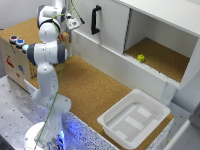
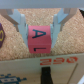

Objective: Put the pink object on top of the drawer

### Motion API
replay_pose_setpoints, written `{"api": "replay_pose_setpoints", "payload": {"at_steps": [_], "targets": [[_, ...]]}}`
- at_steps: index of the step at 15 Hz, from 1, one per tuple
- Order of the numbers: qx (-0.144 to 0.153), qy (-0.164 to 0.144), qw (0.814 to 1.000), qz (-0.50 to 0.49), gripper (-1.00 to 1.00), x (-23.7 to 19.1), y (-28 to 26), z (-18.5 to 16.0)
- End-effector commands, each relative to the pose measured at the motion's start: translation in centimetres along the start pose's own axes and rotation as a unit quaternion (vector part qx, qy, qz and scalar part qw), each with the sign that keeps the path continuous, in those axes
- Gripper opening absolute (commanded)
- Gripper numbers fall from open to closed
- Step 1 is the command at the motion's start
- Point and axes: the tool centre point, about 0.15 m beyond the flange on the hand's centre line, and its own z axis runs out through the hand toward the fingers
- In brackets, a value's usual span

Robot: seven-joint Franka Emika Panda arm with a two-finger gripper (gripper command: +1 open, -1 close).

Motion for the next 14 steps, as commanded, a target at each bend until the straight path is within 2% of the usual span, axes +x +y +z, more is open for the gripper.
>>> {"api": "replay_pose_setpoints", "payload": {"at_steps": [1, 4, 5, 8, 10, 14], "targets": [[0.033, -0.072, 0.997, 0.007, -1.00, 5.4, 0.1, 0.1], [0.025, -0.070, 0.997, 0.015, -1.00, 6.3, 0.1, 0.4], [0.015, -0.076, 0.997, 0.021, 1.00, 6.4, 0.3, 0.4], [0.000, -0.079, 0.997, 0.027, 1.00, 6.0, 0.9, 0.0], [-0.018, -0.061, 0.997, 0.041, 1.00, 5.9, 1.4, -1.7], [-0.029, -0.033, 0.998, 0.052, 1.00, 5.3, 1.1, -4.7]]}}
